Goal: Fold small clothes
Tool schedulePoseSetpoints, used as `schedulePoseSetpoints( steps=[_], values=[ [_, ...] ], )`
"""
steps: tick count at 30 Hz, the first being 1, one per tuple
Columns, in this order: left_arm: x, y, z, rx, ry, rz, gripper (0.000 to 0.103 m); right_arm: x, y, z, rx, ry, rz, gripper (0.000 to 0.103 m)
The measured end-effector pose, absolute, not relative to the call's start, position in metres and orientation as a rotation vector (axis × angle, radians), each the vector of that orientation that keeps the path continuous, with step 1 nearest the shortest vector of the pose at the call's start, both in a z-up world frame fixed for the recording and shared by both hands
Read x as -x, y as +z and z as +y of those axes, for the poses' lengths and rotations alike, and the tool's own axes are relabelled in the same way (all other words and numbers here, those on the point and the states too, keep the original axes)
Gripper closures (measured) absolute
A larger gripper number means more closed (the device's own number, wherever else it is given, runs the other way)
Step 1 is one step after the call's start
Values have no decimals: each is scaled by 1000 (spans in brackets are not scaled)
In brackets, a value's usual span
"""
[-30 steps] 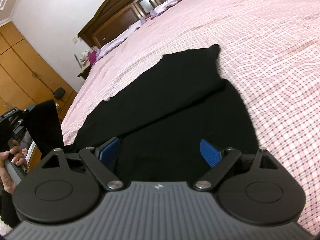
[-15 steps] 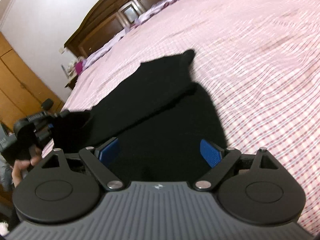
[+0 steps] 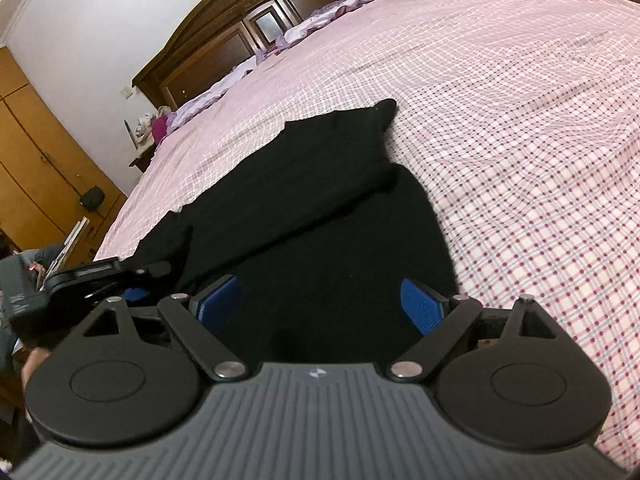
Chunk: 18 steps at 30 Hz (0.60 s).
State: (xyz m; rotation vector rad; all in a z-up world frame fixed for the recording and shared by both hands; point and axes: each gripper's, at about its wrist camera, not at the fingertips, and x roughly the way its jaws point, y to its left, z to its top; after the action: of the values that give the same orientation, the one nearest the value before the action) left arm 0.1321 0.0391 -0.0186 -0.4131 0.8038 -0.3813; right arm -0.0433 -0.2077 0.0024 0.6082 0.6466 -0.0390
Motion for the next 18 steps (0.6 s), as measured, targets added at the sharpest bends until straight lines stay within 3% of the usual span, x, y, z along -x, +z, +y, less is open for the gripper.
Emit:
schedulePoseSetpoints(
  steps=[3, 18],
  values=[
    [-114, -7, 48, 378, -354, 796, 62, 41, 3, -205, -599, -44, 652, 11],
    [-62, 17, 110, 202, -173, 817, 61, -30, 35, -151, -590, 226, 718, 11]
  ],
)
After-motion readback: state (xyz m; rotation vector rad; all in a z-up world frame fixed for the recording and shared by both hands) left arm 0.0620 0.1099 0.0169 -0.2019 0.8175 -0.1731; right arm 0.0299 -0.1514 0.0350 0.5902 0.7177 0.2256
